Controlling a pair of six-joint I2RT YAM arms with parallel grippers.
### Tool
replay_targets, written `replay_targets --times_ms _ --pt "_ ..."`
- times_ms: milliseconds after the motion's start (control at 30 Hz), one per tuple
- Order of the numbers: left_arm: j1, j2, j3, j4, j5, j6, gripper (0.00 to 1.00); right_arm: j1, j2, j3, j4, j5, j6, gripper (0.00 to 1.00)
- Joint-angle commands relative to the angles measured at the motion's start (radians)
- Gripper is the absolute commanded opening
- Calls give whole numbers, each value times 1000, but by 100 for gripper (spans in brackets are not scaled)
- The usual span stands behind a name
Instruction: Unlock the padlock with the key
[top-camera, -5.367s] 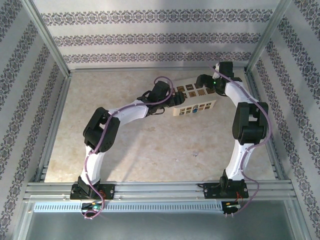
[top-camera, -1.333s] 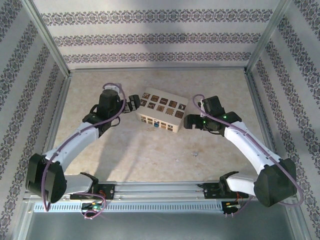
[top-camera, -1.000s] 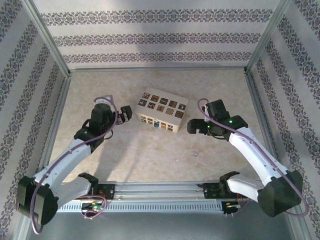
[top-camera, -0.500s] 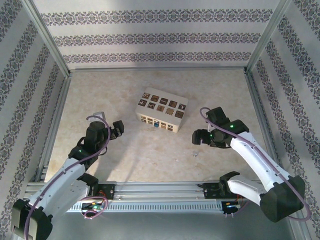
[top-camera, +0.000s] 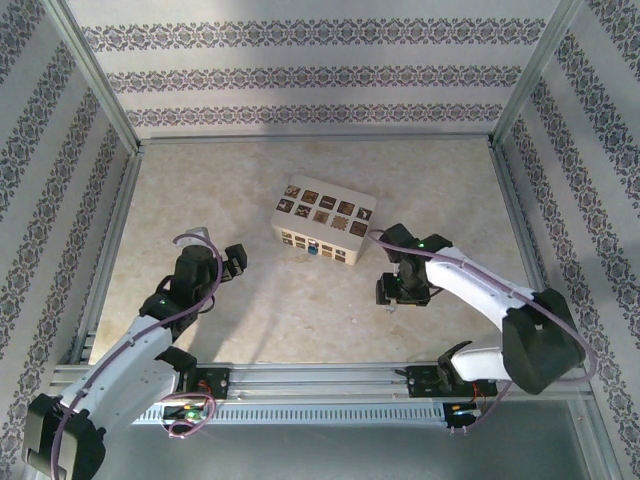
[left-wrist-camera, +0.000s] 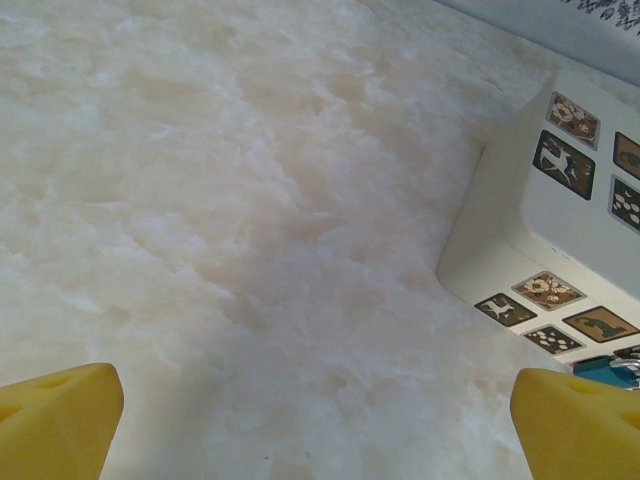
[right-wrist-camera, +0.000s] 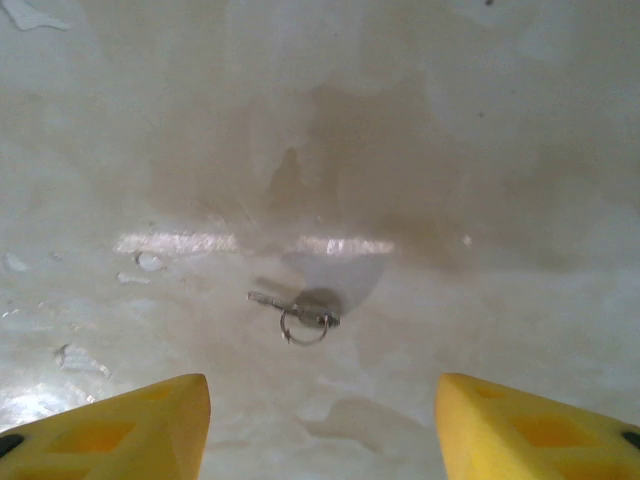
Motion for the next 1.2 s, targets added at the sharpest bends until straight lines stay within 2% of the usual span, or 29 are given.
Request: replay_targets --times_ms 0,300,1167 --pt "10 -2 -11 14 -23 -12 99 12 42 -23 70 4 13 57" --pt "9 0 -4 8 -31 -9 99 12 98 -53 128 -17 5 42" --pt "9 27 15 10 -34 0 99 28 99 -77 136 -59 21 25"
